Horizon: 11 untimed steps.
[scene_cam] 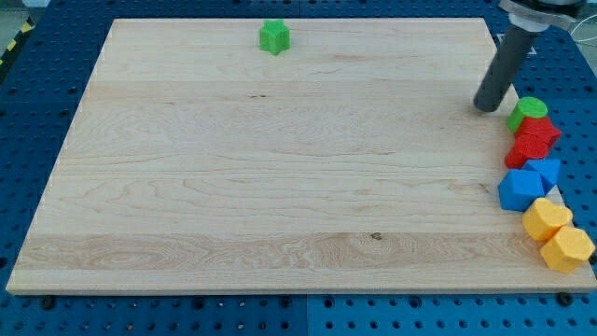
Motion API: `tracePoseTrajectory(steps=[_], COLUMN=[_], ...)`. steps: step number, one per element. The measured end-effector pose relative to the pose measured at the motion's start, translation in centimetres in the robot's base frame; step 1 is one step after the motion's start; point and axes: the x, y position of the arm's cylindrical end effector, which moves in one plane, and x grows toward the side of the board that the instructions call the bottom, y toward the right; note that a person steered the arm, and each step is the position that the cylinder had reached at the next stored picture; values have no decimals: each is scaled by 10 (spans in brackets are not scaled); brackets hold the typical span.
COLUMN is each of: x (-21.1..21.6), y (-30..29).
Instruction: Push the green star to the green circle
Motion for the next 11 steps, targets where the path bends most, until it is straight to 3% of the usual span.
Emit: tracePoseTrajectory(steps=[3,5,6,8,10,11], x=[-12,-76,-124,-154,-148,-142], y=[-186,-334,-370,-291,-201,-213])
